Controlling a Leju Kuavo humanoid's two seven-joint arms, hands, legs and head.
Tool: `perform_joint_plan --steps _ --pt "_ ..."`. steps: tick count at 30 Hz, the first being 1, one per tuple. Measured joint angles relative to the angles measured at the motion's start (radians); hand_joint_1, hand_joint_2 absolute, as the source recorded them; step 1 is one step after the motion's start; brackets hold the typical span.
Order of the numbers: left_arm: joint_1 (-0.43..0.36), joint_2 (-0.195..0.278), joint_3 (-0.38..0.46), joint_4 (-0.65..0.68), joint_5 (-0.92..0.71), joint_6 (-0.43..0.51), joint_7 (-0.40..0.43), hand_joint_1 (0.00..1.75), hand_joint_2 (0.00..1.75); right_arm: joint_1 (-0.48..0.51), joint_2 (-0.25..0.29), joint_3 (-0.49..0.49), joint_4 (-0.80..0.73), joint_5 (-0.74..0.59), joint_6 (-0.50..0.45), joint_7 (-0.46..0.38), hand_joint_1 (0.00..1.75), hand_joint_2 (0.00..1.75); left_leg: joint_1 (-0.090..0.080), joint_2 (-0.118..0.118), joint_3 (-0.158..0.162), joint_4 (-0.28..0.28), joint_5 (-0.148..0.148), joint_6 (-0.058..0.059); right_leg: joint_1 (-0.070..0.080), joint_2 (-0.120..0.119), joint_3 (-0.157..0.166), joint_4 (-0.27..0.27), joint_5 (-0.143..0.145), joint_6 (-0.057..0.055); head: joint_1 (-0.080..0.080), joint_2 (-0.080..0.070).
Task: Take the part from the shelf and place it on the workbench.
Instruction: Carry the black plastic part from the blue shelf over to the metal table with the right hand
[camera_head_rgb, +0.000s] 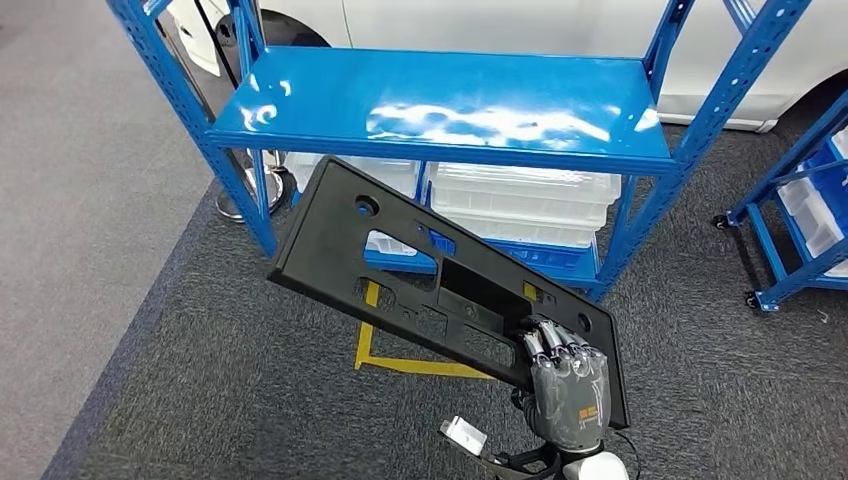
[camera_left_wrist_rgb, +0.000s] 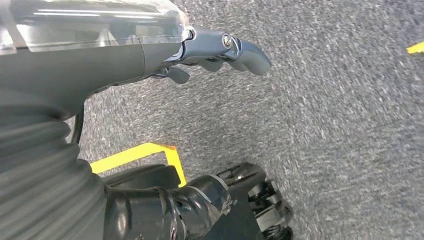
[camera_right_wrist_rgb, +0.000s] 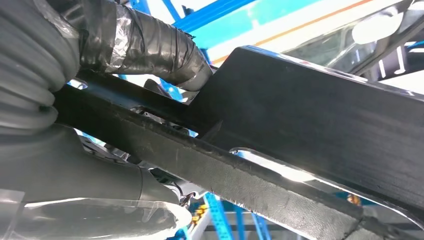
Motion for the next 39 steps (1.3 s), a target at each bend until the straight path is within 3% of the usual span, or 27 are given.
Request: perform_joint_plan --steps 2,3,4,5,7,9,10,12,14,17,18,19,20,22,24,28,30,31,33,34,35,36,37,39 --pt "0.001 0.0 0.0 0.0 0.0 0.0 0.0 0.0 1.75 0.003 0.004 -0.004 -0.003 0.0 0.0 -0.001 1.75 1.75 0.002 -0.004 -0.055 0.128 -0.063 -0.007 0.001 0.007 -0.004 0.0 0.002 -0.004 0.0 0.0" --pt "0.002 0.0 0.0 0.0 0.001 0.0 0.0 0.0 1.75 0.006 0.006 -0.006 -0.003 0.0 0.0 -0.005 1.75 1.75 0.002 -0.005 -0.075 0.174 -0.075 -0.008 0.001 0.011 -0.004 0.0 0.002 -0.005 0.0 0.0" --pt "0.002 0.0 0.0 0.0 0.001 0.0 0.0 0.0 1.75 0.01 0.008 -0.01 -0.004 0.0 0.0 -0.011 1.75 1.75 0.002 -0.005 -0.079 0.186 -0.068 -0.006 0.002 0.016 -0.004 0.0 0.003 -0.005 0.0 0.0" --pt "0.003 0.0 0.0 0.0 0.002 0.0 -0.001 0.0 1.75 0.016 0.011 -0.015 -0.007 0.0 0.0 -0.021 1.75 1.75 0.002 -0.007 -0.064 0.156 -0.042 -0.002 0.003 0.021 -0.003 0.0 0.003 -0.005 0.0 0.0" --pt "0.003 0.001 0.0 0.0 0.006 0.002 -0.003 0.0 1.75 0.029 0.026 -0.033 -0.023 -0.005 0.0 -0.056 1.75 1.75 0.0 -0.028 0.001 0.024 0.027 0.013 0.003 0.032 -0.001 0.0 0.003 -0.003 0.001 0.0" --pt "0.004 0.004 0.0 0.001 0.013 0.006 -0.005 0.0 1.75 0.045 0.049 -0.063 -0.047 -0.016 -0.001 -0.105 1.75 1.75 -0.004 -0.056 0.045 -0.074 0.06 0.027 0.001 0.042 -0.005 0.0 0.007 0.004 0.0 0.0" --pt "0.005 0.006 0.0 0.001 0.017 0.007 -0.006 0.0 1.75 0.056 0.062 -0.08 -0.061 -0.024 -0.002 -0.133 1.75 1.75 -0.006 -0.063 0.051 -0.091 0.059 0.032 -0.001 0.047 -0.009 -0.001 0.01 0.01 -0.001 0.0" --pt "0.006 0.006 -0.001 0.001 0.024 0.008 -0.007 0.0 1.75 0.08 0.091 -0.119 -0.091 -0.044 -0.002 -0.192 1.75 1.75 -0.006 -0.054 0.054 -0.108 0.063 0.035 -0.002 0.054 -0.014 -0.005 0.015 0.022 -0.002 0.0" --pt "0.008 0.006 -0.001 0.001 0.031 0.008 -0.009 0.0 1.75 0.103 0.121 -0.164 -0.122 -0.071 -0.003 -0.256 1.75 1.75 0.0 -0.041 0.06 -0.129 0.074 0.042 0.001 0.041 -0.025 0.02 -0.006 0.03 -0.001 0.0" --pt "0.011 0.006 -0.001 0.001 0.04 0.009 -0.009 0.0 1.75 0.131 0.168 -0.24 -0.159 -0.115 -0.004 -0.342 1.75 1.75 0.001 -0.017 0.062 -0.137 0.078 0.048 0.001 0.022 -0.096 0.175 -0.094 0.037 0.0 0.0" --pt "0.012 0.006 -0.001 0.001 0.044 0.009 -0.009 0.0 1.75 0.142 0.183 -0.266 -0.168 -0.129 -0.004 -0.364 1.75 1.75 0.0 -0.009 0.062 -0.136 0.078 0.049 0.0 0.02 -0.117 0.223 -0.111 0.039 0.0 0.0" --pt "0.013 0.005 -0.001 0.001 0.047 0.009 -0.009 0.0 1.75 0.154 0.198 -0.292 -0.175 -0.144 -0.004 -0.384 1.75 1.75 0.0 -0.003 0.061 -0.134 0.077 0.049 -0.001 0.019 -0.124 0.243 -0.11 0.042 0.0 0.0" --pt "0.014 0.005 -0.001 0.001 0.05 0.009 -0.01 0.0 1.75 0.164 0.211 -0.316 -0.182 -0.159 -0.004 -0.401 1.75 1.75 0.0 0.003 0.061 -0.132 0.075 0.048 -0.002 0.016 -0.112 0.225 -0.09 0.044 0.0 0.0" --pt "0.014 0.005 -0.001 0.001 0.055 0.009 -0.011 0.0 1.75 0.177 0.234 -0.355 -0.196 -0.181 -0.004 -0.429 1.75 1.75 0.0 0.013 0.06 -0.122 0.069 0.043 -0.002 -0.003 -0.046 0.105 -0.033 0.042 0.0 0.0" --pt "0.013 0.004 -0.001 0.001 0.057 0.009 -0.012 0.0 1.75 0.185 0.254 -0.383 -0.209 -0.192 -0.004 -0.445 1.75 1.75 -0.005 0.022 0.057 -0.107 0.058 0.031 0.002 -0.02 0.001 0.012 -0.006 0.032 0.0 0.0" --pt "0.013 0.005 -0.001 0.001 0.059 0.01 -0.013 0.0 1.75 0.199 0.279 -0.419 -0.223 -0.197 -0.004 -0.451 1.75 1.75 -0.007 0.034 0.056 -0.1 0.053 0.016 0.007 -0.009 0.002 -0.004 -0.003 0.011 -0.001 0.0" --pt "0.012 0.005 -0.001 0.001 0.059 0.01 -0.013 0.0 1.75 0.201 0.286 -0.427 -0.228 -0.197 -0.004 -0.451 1.75 1.75 -0.004 0.022 0.046 -0.075 0.03 0.007 0.002 -0.004 0.002 -0.008 0.002 0.003 -0.001 0.0" --pt "0.012 0.005 -0.001 0.001 0.059 0.01 -0.013 0.0 1.75 0.201 0.29 -0.43 -0.23 -0.197 -0.004 -0.451 1.75 1.75 -0.002 0.012 0.03 -0.037 0.003 0.002 0.001 -0.002 0.001 -0.008 0.003 0.0 -0.002 0.0" --pt "0.013 0.005 -0.001 0.001 0.059 0.01 -0.013 0.0 1.75 0.203 0.297 -0.436 -0.233 -0.197 -0.004 -0.451 1.75 1.75 0.002 -0.002 -0.023 0.089 -0.064 -0.006 0.0 0.006 -0.002 -0.008 0.004 -0.003 -0.002 0.0" --pt "0.014 0.005 -0.001 0.001 0.059 0.01 -0.013 0.0 1.75 0.204 0.3 -0.439 -0.233 -0.197 -0.004 -0.451 1.75 1.75 0.003 -0.004 -0.049 0.148 -0.086 -0.008 0.0 0.011 -0.002 -0.008 0.005 -0.004 -0.002 0.0" --pt "0.015 0.005 -0.001 0.001 0.059 0.01 -0.013 0.0 1.75 0.205 0.301 -0.441 -0.233 -0.197 -0.004 -0.451 1.75 1.75 0.003 -0.005 -0.063 0.18 -0.089 -0.009 0.0 0.017 -0.002 -0.008 0.005 -0.004 -0.002 0.0" --pt "0.015 0.005 -0.002 0.001 0.059 0.01 -0.013 0.0 1.75 0.207 0.302 -0.443 -0.233 -0.197 -0.004 -0.451 1.75 1.75 0.004 -0.005 -0.059 0.172 -0.072 -0.008 0.0 0.023 -0.001 -0.008 0.005 -0.004 -0.002 0.0" --pt "0.016 0.005 -0.002 0.001 0.059 0.01 -0.013 0.0 1.75 0.208 0.303 -0.445 -0.234 -0.197 -0.004 -0.451 1.75 1.75 0.004 -0.008 -0.036 0.125 -0.038 -0.005 0.0 0.03 0.001 -0.008 0.005 -0.004 -0.002 0.0" --pt "0.015 0.005 -0.002 0.001 0.059 0.01 -0.013 0.0 1.75 0.208 0.305 -0.449 -0.235 -0.197 -0.004 -0.451 1.75 1.75 0.003 -0.028 0.03 -0.016 0.029 0.004 0.001 0.042 0.003 -0.007 0.006 -0.001 -0.001 0.0"
